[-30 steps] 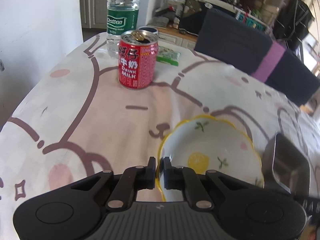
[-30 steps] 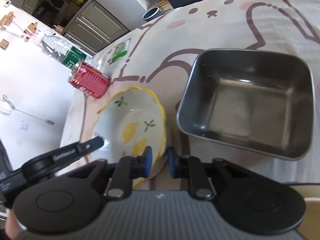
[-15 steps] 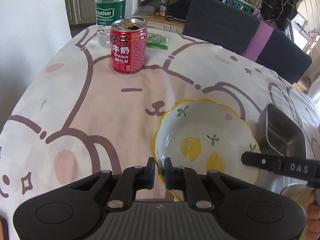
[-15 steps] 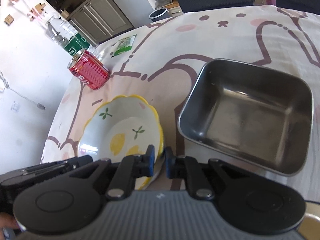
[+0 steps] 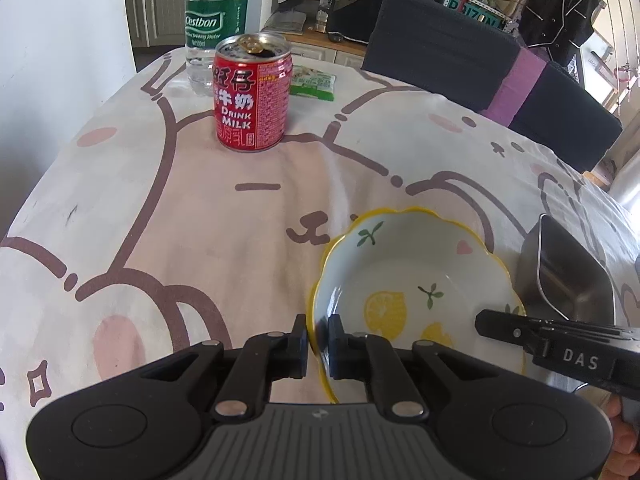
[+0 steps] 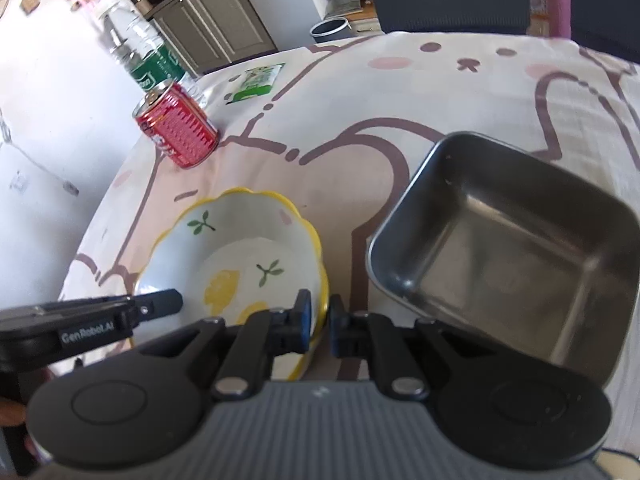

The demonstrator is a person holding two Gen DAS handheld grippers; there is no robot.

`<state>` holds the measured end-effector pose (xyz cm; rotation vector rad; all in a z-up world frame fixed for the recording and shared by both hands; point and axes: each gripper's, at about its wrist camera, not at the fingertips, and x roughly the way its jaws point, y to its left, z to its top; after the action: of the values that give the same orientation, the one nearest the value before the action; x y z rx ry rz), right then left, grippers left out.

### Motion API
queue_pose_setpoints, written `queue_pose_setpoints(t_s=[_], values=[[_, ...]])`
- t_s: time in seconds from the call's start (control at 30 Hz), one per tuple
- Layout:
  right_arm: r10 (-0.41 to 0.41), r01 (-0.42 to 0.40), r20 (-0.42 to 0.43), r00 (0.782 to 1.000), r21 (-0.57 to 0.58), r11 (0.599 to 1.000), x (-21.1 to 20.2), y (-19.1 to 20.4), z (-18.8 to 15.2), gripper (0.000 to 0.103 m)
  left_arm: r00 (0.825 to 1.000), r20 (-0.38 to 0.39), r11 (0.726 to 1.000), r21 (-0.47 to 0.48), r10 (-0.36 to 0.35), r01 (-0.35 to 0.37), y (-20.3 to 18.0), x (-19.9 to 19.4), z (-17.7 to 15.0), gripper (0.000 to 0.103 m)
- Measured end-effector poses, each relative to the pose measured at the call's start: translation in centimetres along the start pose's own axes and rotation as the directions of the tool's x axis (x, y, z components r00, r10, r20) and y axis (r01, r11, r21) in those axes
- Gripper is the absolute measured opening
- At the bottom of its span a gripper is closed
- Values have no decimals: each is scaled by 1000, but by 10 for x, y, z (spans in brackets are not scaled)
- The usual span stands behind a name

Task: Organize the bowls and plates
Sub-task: 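Lift the lemon-print bowl with both grippers and carry it toward the cream bowl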

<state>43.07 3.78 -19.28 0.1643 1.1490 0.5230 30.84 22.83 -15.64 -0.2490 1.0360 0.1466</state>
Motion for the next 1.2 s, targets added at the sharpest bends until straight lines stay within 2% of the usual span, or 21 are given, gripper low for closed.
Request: queue_pose_setpoints(t_s=[0.17, 0.33, 0.77, 1.2], values=[[14, -14, 4, 1000, 15, 1000, -4, -4, -1, 10, 1000, 18, 1000, 11, -1, 1, -5, -14, 2, 8], [26, -27, 44, 999, 6, 1000, -25, 1, 1, 9, 998, 69, 1000, 19, -11, 9, -11, -40, 3, 8], [41, -39, 169, 985, -15, 999, -113, 2, -13, 9, 982, 185, 998, 56, -41, 31, -54, -115, -14, 8], [-6, -2, 266, 964, 29, 1000, -210, -35, -56, 9, 958, 244, 983, 141, -150, 118, -124, -165, -51, 8]])
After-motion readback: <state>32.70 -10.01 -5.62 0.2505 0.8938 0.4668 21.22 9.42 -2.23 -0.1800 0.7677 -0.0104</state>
